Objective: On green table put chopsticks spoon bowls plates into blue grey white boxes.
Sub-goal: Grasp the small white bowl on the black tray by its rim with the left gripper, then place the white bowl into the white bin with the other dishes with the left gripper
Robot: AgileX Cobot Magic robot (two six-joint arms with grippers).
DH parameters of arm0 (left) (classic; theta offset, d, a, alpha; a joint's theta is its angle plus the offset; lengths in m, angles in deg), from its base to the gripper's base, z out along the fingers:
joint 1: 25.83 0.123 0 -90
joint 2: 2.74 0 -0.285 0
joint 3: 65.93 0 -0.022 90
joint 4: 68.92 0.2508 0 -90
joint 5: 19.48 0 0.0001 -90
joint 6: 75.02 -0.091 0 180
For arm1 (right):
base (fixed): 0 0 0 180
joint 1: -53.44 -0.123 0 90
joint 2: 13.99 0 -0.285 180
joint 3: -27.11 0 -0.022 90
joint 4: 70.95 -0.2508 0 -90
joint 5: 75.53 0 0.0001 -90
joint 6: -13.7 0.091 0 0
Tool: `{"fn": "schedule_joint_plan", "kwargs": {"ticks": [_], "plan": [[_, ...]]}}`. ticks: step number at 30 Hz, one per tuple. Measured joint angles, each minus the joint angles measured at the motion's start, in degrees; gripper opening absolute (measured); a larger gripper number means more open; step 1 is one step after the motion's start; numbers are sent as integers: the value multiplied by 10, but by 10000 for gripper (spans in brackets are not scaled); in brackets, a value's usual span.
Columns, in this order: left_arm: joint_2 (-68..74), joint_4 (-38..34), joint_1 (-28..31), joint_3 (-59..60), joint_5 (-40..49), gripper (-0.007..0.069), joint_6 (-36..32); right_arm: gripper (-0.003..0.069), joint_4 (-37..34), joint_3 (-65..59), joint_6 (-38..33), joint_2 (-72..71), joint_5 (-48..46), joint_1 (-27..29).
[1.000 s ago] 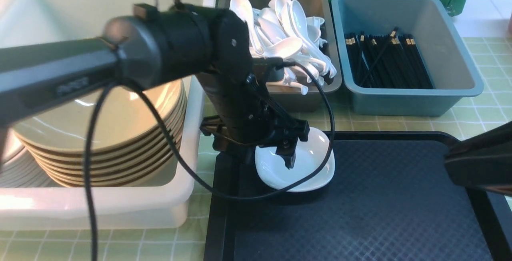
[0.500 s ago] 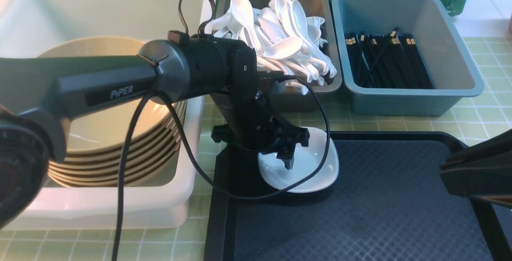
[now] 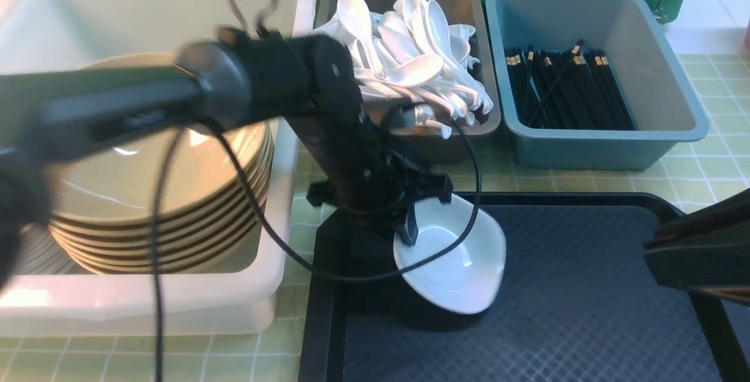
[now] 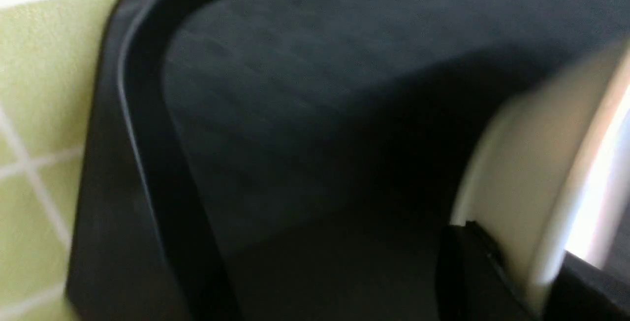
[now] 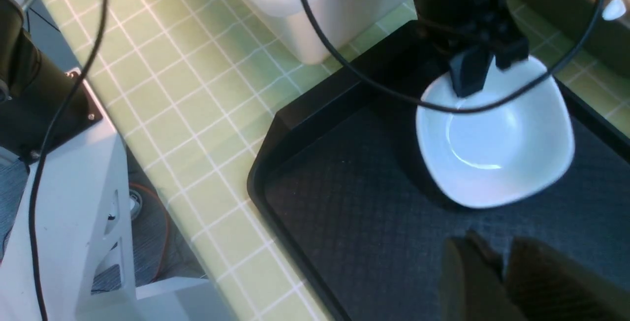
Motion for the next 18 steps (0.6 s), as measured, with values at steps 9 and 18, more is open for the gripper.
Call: {"fn": "schedule_joint_plan", "kwargs": {"ticks": [9,18], "plan": [[-232,43,13,-25,78,15,-13,127,-110,10,-150,20,35,0],[-404,174,259,27,146,15,54,86,-217,183,-245,209,-64,-26]]}}
